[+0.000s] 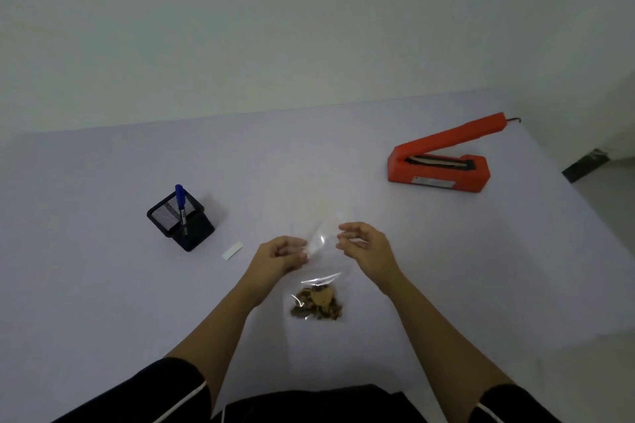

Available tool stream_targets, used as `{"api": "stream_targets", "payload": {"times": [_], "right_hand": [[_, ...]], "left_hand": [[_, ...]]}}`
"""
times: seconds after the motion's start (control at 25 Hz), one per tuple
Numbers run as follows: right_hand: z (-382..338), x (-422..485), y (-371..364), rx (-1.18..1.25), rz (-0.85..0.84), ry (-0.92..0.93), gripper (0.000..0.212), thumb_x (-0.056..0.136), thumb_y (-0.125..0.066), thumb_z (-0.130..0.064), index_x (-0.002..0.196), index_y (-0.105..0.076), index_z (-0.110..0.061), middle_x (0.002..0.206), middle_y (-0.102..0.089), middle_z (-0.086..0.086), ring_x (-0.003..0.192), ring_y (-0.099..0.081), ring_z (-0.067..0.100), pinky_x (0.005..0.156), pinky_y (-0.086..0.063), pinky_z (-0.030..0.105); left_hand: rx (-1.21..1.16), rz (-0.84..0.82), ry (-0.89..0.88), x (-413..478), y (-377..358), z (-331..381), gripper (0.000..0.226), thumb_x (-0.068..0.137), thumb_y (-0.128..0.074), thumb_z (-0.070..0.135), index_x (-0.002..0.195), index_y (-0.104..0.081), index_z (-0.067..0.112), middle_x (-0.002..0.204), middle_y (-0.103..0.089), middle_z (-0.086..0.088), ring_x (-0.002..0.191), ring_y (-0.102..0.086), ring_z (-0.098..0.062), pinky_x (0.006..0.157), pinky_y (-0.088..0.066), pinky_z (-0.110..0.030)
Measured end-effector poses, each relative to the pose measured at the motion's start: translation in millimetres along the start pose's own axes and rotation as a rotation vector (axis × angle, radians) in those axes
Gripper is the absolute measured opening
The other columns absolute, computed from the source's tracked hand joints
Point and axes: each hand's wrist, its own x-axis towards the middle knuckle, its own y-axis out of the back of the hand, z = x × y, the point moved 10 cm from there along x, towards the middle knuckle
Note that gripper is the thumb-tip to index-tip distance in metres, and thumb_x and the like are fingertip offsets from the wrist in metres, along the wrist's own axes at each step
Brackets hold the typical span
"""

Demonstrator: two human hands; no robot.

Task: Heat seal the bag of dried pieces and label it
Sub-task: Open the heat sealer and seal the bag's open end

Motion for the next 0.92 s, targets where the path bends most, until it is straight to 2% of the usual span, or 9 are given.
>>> {"api": "stream_targets", "payload": {"times": [0.12, 0.32, 0.48, 0.72, 0.92], "right_hand": [[-2, -8, 21, 0.013, 0.073, 0.019, 0.021, 0.081, -0.065, -0.003, 0.095, -0.064, -0.019, 0.091, -0.067, 0.006, 0.077, -0.066, 0.012, 0.075, -0.055, 0.026], [9, -12, 61, 0.086, 0.147, -0.005, 0.020, 0.082, -0.065, -0.006, 0.093, -0.065, -0.023, 0.090, -0.066, 0.003, 0.086, -0.067, 0.024, 0.078, -0.055, 0.033], [20, 3, 107, 0.206, 0.125, -0.048, 0.013, 0.089, -0.058, -0.009, 0.099, -0.064, -0.015, 0.094, -0.067, 0.007, 0.082, -0.069, 0.018, 0.077, -0.056, 0.028], [32, 32, 201, 0.164, 0.108, -0.072, 0.015, 0.091, -0.054, -0.009, 0.092, -0.064, -0.021, 0.097, -0.067, 0.009, 0.087, -0.068, 0.020, 0.075, -0.055, 0.028], [40, 56, 264, 0.197, 0.087, -0.118, 0.009, 0.090, -0.055, -0.006, 0.091, -0.051, -0.014, 0.094, -0.068, 0.012, 0.082, -0.068, 0.021, 0.075, -0.055, 0.027]], "left_hand": [[-0.023, -0.042, -0.024, 5, -18, 11, 0.014, 0.085, -0.059, -0.001, 0.094, -0.067, 0.007, 0.077, -0.070, -0.008, 0.074, -0.067, -0.018, 0.073, -0.057, -0.021], [0.010, -0.010, -0.053, 16, -56, 21, 0.012, 0.089, -0.056, 0.009, 0.089, -0.068, 0.007, 0.078, -0.070, -0.010, 0.073, -0.065, -0.021, 0.068, -0.056, -0.021], [0.041, 0.050, -0.068, 38, -97, 27, 0.015, 0.089, -0.058, 0.012, 0.095, -0.069, 0.004, 0.074, -0.071, -0.006, 0.070, -0.064, -0.017, 0.068, -0.055, -0.020], [0.060, 0.090, -0.045, 68, -188, 29, 0.014, 0.090, -0.057, 0.018, 0.093, -0.069, 0.010, 0.084, -0.072, -0.010, 0.074, -0.066, -0.021, 0.069, -0.054, -0.027], [0.018, 0.129, 0.021, 92, -246, 23, 0.016, 0.089, -0.058, 0.018, 0.093, -0.068, 0.007, 0.084, -0.071, -0.011, 0.075, -0.066, -0.023, 0.068, -0.053, -0.028]]}}
